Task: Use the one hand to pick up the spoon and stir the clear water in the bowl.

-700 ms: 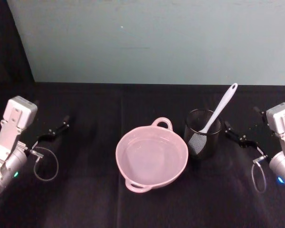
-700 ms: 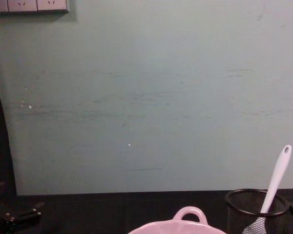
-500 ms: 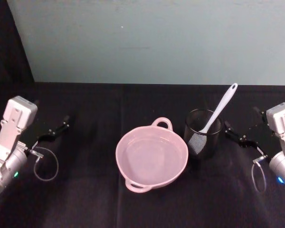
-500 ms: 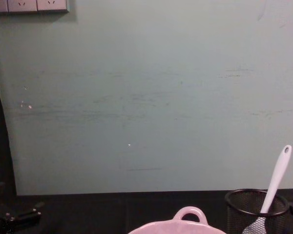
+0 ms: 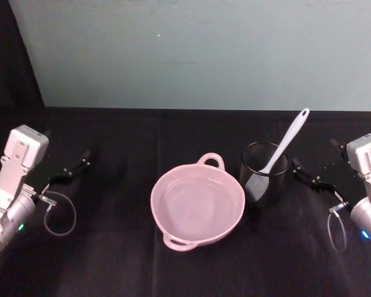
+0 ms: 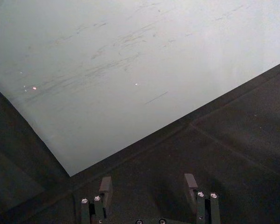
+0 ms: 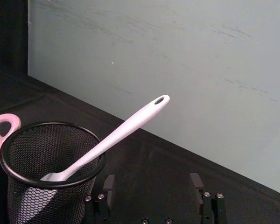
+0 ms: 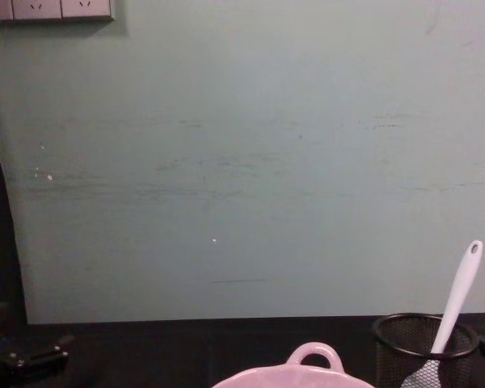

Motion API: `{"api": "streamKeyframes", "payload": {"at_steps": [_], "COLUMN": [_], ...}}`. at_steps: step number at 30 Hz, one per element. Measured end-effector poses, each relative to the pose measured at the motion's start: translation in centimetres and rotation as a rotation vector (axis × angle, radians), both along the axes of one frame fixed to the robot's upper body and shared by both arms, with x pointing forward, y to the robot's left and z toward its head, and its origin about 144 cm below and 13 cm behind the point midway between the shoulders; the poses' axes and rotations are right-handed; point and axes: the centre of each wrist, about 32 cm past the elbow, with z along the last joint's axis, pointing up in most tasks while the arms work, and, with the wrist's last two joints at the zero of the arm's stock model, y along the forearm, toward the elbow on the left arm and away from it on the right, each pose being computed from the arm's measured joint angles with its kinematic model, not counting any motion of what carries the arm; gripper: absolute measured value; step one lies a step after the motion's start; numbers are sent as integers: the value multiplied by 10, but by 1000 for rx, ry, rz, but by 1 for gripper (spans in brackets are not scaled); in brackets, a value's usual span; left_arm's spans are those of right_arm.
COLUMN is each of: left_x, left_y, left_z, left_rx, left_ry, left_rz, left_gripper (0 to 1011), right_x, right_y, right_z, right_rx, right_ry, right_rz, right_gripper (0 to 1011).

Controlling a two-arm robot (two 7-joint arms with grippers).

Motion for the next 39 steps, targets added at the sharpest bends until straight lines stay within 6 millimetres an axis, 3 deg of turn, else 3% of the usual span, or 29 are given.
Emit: {"api": "streamKeyframes", "payload": {"at_steps": [39], "left_x": [0], "left_y": [0], "left_z": [0], "left_rx": [0], "left_ry": [0], "left_rz": [0], "left_gripper": [1005], "right_x": [0], "right_y": [0], "right_z": [0], "right_rx": [0], "right_ry": [0], "right_rz": [0], "right_gripper": [1003]}}
